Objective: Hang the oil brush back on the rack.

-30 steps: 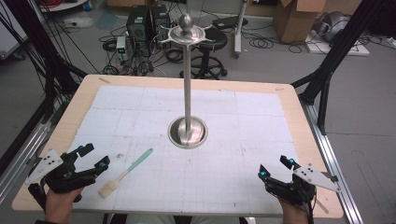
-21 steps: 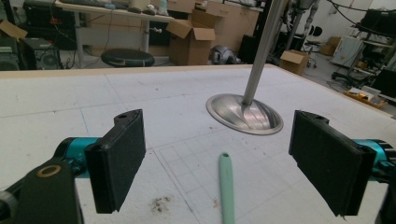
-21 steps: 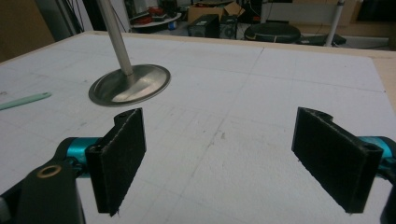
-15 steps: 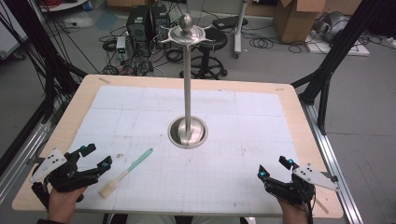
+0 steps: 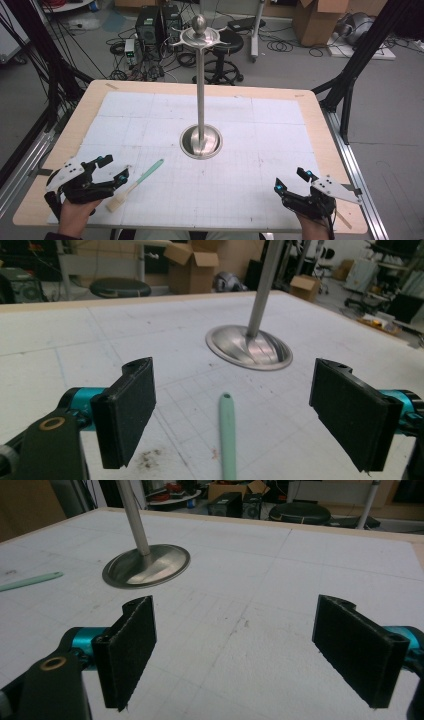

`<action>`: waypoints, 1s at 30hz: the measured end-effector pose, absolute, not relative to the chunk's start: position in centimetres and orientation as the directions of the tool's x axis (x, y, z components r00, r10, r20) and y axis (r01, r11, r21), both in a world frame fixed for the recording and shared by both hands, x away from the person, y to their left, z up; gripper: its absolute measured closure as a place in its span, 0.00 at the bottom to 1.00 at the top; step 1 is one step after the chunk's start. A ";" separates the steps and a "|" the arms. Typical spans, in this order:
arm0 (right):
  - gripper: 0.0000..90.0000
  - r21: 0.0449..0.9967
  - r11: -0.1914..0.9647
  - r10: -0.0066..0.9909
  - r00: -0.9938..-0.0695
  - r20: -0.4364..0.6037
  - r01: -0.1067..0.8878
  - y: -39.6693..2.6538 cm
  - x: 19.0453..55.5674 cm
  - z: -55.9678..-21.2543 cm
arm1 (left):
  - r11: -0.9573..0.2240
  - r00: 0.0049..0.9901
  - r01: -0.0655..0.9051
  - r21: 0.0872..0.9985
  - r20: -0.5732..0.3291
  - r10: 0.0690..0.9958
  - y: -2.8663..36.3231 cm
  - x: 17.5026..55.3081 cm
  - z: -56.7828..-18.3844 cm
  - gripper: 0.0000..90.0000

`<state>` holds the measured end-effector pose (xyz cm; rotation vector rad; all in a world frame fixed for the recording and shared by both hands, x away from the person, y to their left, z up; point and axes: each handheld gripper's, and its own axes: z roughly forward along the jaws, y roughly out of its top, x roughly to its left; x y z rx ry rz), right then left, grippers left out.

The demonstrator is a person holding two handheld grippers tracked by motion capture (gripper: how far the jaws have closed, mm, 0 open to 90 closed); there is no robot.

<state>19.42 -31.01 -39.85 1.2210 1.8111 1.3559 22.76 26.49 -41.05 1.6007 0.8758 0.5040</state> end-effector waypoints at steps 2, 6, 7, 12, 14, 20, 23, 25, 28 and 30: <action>0.18 0.939 0.075 0.900 -0.428 0.082 0.337 -30.9 19.5 -39.9 | -0.089 0.649 0.284 0.955 -0.123 0.751 26.0 23.1 -41.4 0.23; 0.18 0.938 0.087 0.898 -0.435 0.071 0.334 -30.8 19.5 -39.9 | -0.161 0.681 0.344 0.925 -0.128 0.721 25.7 23.6 -42.1 0.33; 0.18 0.938 0.089 0.898 -0.435 0.070 0.336 -30.8 19.5 -39.9 | -0.166 0.682 0.349 0.922 -0.128 0.720 25.7 23.6 -42.1 0.35; 0.18 0.937 0.088 0.898 -0.433 0.073 0.339 -30.8 19.4 -39.9 | -0.229 0.687 0.403 0.886 -0.128 0.716 25.4 24.2 -43.0 0.37; 0.18 0.935 0.089 0.899 -0.433 0.072 0.342 -30.8 19.5 -40.0 | -0.249 0.688 0.418 0.874 -0.126 0.715 25.2 24.4 -43.3 0.38; 0.18 0.935 0.097 0.899 -0.433 0.064 0.340 -30.7 19.6 -40.0 | -0.341 0.702 0.466 0.816 -0.107 0.704 24.4 24.6 -44.0 0.48; 0.18 0.934 0.097 0.898 -0.435 0.066 0.343 -30.7 19.6 -40.1 | -0.372 0.700 0.484 0.792 -0.097 0.707 24.0 24.8 -44.3 0.54; 0.18 0.934 0.100 0.898 -0.436 0.063 0.342 -30.7 19.6 -40.1 | -0.382 0.699 0.489 0.784 -0.091 0.709 23.9 24.9 -44.4 0.59; 0.18 0.935 0.104 0.899 -0.435 0.058 0.340 -30.7 19.6 -40.1 | -0.412 0.699 0.494 0.766 -0.068 0.712 23.7 24.9 -44.5 0.66; 0.18 0.933 0.101 0.899 -0.433 0.063 0.345 -30.6 19.6 -40.1 | -0.410 0.691 0.495 0.766 -0.061 0.720 23.6 24.9 -44.5 0.69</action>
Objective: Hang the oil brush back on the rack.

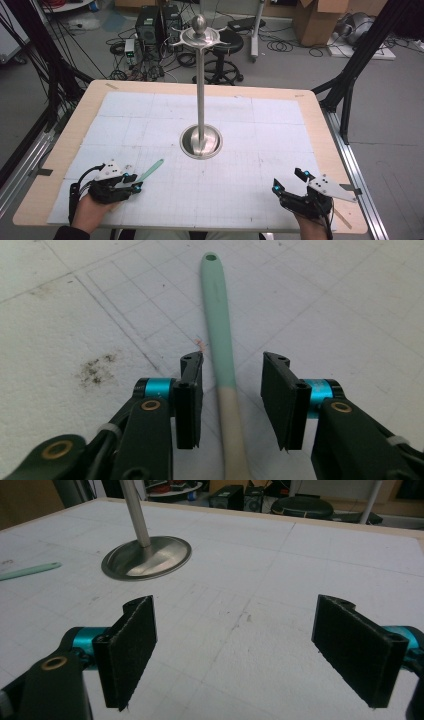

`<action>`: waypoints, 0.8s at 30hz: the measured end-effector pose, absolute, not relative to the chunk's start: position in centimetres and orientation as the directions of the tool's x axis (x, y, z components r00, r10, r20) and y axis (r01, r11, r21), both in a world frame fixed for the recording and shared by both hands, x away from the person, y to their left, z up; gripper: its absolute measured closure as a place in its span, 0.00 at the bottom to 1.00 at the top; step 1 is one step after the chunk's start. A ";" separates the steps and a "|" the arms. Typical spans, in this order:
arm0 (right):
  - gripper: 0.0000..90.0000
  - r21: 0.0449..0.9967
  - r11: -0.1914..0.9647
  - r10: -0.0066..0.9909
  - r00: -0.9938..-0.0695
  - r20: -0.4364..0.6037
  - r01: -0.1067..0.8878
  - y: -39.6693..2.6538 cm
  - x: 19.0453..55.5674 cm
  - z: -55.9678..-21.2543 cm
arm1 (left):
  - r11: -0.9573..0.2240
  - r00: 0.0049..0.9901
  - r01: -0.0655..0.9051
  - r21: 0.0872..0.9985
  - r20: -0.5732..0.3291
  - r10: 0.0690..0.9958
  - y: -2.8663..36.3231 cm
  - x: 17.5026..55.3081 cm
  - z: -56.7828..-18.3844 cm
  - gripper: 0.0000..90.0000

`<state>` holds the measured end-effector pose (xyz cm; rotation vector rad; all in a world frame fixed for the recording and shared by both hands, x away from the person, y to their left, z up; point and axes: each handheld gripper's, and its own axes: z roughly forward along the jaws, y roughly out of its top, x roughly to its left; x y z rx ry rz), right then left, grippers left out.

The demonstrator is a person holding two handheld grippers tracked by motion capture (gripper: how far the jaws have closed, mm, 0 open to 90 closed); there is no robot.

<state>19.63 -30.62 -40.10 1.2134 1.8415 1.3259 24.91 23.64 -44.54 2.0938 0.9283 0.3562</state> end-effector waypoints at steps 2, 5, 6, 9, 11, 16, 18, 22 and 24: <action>0.18 0.933 0.102 0.898 -0.436 0.062 0.345 -30.6 19.6 -40.1 | -0.416 0.682 0.504 0.757 -0.053 0.730 23.7 24.9 -44.4 0.73; 0.18 0.933 0.101 0.899 -0.433 0.063 0.345 -30.6 19.6 -40.1 | -0.413 0.669 0.511 0.754 -0.047 0.742 23.6 24.9 -44.4 0.78; 0.18 0.933 0.101 0.899 -0.433 0.062 0.345 -30.6 19.6 -40.1 | -0.416 0.668 0.512 0.752 -0.045 0.743 23.6 24.9 -44.4 0.80; 0.18 0.933 0.100 0.900 -0.432 0.064 0.347 -30.6 19.6 -40.1 | -0.412 0.664 0.519 0.749 -0.050 0.746 23.5 24.9 -44.3 0.84; 0.18 0.933 0.099 0.900 -0.431 0.064 0.346 -30.6 19.6 -40.1 | -0.414 0.662 0.528 0.741 -0.055 0.747 23.4 24.9 -44.2 0.87; 0.18 0.932 0.098 0.900 -0.430 0.065 0.348 -30.6 19.6 -40.1 | -0.416 0.656 0.538 0.733 -0.054 0.753 23.2 24.9 -44.1 0.90; 0.18 0.933 0.099 0.900 -0.431 0.064 0.346 -30.6 19.6 -40.1 | -0.407 0.647 0.549 0.730 -0.063 0.760 23.2 25.0 -44.1 0.90; 0.19 0.933 0.102 0.900 -0.432 0.062 0.346 -30.6 19.6 -40.1 | -0.386 0.634 0.570 0.725 -0.089 0.768 23.3 25.1 -44.1 0.90; 0.19 0.934 0.105 0.900 -0.432 0.057 0.341 -30.7 19.6 -40.1 | -0.373 0.627 0.579 0.725 -0.102 0.773 23.3 25.1 -44.0 0.90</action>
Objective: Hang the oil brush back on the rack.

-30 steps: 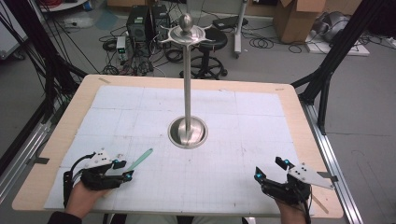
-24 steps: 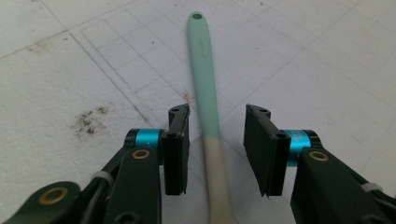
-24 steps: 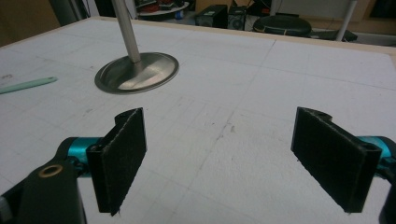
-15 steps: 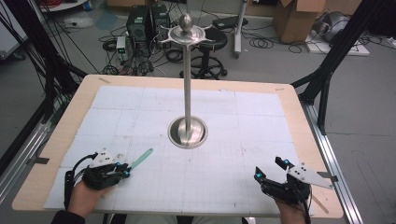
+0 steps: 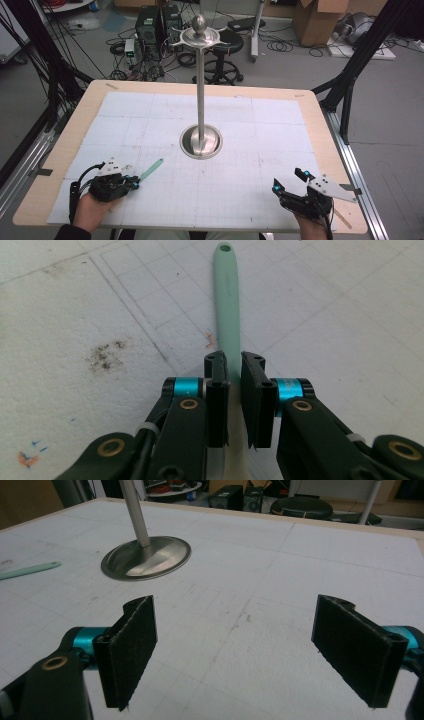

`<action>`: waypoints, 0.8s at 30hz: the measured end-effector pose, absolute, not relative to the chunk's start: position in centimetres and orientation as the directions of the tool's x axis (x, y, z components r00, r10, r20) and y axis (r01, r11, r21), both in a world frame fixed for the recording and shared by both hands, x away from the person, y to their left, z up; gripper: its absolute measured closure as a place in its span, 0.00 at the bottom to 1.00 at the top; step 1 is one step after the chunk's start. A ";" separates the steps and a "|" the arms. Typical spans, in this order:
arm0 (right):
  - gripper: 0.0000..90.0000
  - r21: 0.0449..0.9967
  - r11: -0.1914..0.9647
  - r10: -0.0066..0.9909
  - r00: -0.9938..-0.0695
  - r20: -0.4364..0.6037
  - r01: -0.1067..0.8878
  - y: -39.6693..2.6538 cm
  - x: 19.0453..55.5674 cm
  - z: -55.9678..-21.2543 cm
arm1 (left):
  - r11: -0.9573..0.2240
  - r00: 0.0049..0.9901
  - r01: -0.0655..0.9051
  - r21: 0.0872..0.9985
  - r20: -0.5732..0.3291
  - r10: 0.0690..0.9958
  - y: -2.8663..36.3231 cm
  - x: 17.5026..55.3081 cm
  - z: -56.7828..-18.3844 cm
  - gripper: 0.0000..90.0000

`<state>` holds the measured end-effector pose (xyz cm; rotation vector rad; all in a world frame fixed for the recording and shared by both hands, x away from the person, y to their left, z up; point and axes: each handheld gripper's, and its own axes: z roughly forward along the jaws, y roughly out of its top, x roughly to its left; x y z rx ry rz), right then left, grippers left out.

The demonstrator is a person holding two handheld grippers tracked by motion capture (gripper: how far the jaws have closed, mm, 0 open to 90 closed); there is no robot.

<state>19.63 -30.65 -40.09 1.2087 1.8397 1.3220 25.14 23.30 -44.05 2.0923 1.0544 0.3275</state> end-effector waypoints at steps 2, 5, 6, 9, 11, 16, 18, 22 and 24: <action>0.19 0.934 0.105 0.900 -0.433 0.057 0.340 -30.7 19.6 -40.1 | -0.375 0.628 0.580 0.723 -0.103 0.772 23.4 25.2 -44.0 0.90; 0.19 0.935 0.102 0.899 -0.434 0.059 0.340 -30.7 19.6 -40.1 | -0.355 0.619 0.581 0.733 -0.114 0.777 23.6 25.2 -43.9 0.90; 0.19 0.935 0.102 0.899 -0.434 0.059 0.340 -30.7 19.6 -40.1 | -0.330 0.612 0.580 0.745 -0.131 0.780 23.7 25.1 -43.7 0.90; 0.19 0.935 0.100 0.899 -0.433 0.061 0.340 -30.7 19.6 -40.0 | -0.296 0.606 0.574 0.764 -0.153 0.781 24.0 25.0 -43.5 0.91; 0.19 0.936 0.101 0.899 -0.434 0.060 0.338 -30.7 19.6 -40.0 | -0.280 0.607 0.570 0.773 -0.166 0.777 24.1 25.0 -43.3 0.91; 0.19 0.937 0.104 0.897 -0.438 0.057 0.335 -30.6 19.6 -40.0 | -0.254 0.624 0.545 0.799 -0.183 0.760 24.3 24.7 -42.9 0.90; 0.19 0.938 0.105 0.894 -0.444 0.057 0.331 -30.6 19.6 -39.9 | -0.229 0.626 0.528 0.818 -0.194 0.755 24.4 24.5 -42.6 0.90; 0.19 0.943 0.091 0.886 -0.458 0.070 0.320 -30.4 19.6 -39.8 | -0.184 0.654 0.480 0.858 -0.210 0.727 24.4 24.1 -42.0 0.90; 0.18 0.946 0.088 0.880 -0.469 0.073 0.313 -30.3 19.6 -39.6 | -0.172 0.682 0.439 0.882 -0.203 0.703 24.3 23.8 -41.7 0.90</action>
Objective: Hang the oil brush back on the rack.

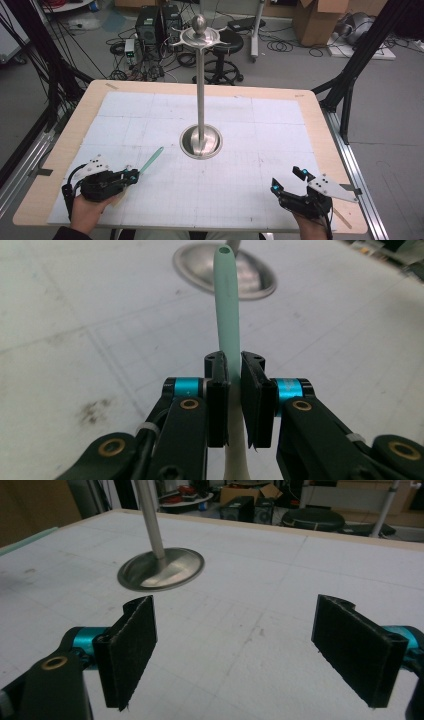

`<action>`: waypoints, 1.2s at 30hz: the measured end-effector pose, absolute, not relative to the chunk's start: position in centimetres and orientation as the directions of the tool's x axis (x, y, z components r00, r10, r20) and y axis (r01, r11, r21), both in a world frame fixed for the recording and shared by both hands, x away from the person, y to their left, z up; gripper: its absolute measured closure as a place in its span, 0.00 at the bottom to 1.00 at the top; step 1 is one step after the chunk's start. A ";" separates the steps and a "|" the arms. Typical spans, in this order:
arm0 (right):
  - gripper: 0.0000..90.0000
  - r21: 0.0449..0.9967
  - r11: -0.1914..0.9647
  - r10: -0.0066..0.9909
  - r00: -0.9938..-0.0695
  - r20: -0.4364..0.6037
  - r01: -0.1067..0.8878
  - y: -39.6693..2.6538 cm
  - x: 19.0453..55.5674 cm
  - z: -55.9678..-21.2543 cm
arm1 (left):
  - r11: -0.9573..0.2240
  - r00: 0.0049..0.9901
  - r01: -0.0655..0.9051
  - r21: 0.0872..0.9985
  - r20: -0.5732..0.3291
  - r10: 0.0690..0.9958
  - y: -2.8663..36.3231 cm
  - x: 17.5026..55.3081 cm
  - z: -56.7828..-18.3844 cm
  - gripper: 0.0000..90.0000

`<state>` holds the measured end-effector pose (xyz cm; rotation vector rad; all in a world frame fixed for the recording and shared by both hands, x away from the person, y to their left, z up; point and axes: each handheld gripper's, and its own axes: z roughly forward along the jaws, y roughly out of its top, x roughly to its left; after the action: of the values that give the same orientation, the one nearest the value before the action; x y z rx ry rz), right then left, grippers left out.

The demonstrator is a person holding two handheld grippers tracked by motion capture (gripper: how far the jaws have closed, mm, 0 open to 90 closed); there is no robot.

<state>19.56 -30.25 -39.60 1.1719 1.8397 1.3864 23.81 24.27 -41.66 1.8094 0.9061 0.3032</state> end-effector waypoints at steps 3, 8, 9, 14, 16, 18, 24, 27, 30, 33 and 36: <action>0.19 0.954 0.093 0.864 -0.499 0.065 0.286 -29.8 19.5 -39.3 | -0.153 0.710 0.405 0.901 -0.205 0.673 24.1 23.6 -41.4 0.90; 0.19 0.961 0.101 0.836 -0.546 0.059 0.259 -28.8 19.6 -38.8 | -0.104 0.753 0.354 0.930 -0.217 0.621 23.5 23.0 -40.7 0.90; 0.19 0.964 0.095 0.825 -0.562 0.065 0.250 -28.5 19.6 -38.6 | -0.090 0.761 0.341 0.936 -0.219 0.610 23.4 22.9 -40.5 0.90; 0.19 0.975 0.076 0.765 -0.640 0.078 0.210 -27.0 19.4 -37.7 | -0.058 0.810 0.271 0.961 -0.195 0.553 22.6 22.3 -39.9 0.90; 0.19 0.977 0.066 0.732 -0.675 0.091 0.203 -26.4 19.4 -37.4 | -0.043 0.825 0.256 0.966 -0.195 0.531 22.1 22.2 -39.6 0.90; 0.19 0.977 0.064 0.703 -0.704 0.100 0.203 -25.8 19.4 -37.2 | -0.037 0.842 0.231 0.972 -0.181 0.509 21.7 22.0 -39.2 0.90; 0.19 0.979 0.055 0.623 -0.773 0.118 0.194 -24.0 19.7 -36.5 | -0.039 0.867 0.192 0.981 -0.151 0.475 20.4 21.8 -38.1 0.90; 0.20 0.978 0.056 0.584 -0.801 0.132 0.202 -23.0 19.9 -36.2 | -0.035 0.880 0.184 0.982 -0.149 0.452 19.6 22.0 -37.8 0.90; 0.21 0.974 0.068 0.553 -0.821 0.142 0.215 -22.1 20.2 -36.1 | -0.036 0.893 0.172 0.984 -0.140 0.427 18.7 22.1 -37.4 0.90; 0.21 0.975 0.066 0.514 -0.845 0.148 0.211 -21.0 20.6 -35.7 | -0.030 0.906 0.163 0.986 -0.138 0.401 17.8 22.2 -37.0 0.90; 0.21 0.978 0.065 0.487 -0.862 0.143 0.199 -20.1 20.8 -35.3 | -0.027 0.919 0.149 0.988 -0.129 0.372 16.8 22.2 -36.7 0.90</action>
<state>20.83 -20.07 -35.26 0.6981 2.1167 1.8815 22.23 16.83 -36.69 1.6021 0.4125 0.1866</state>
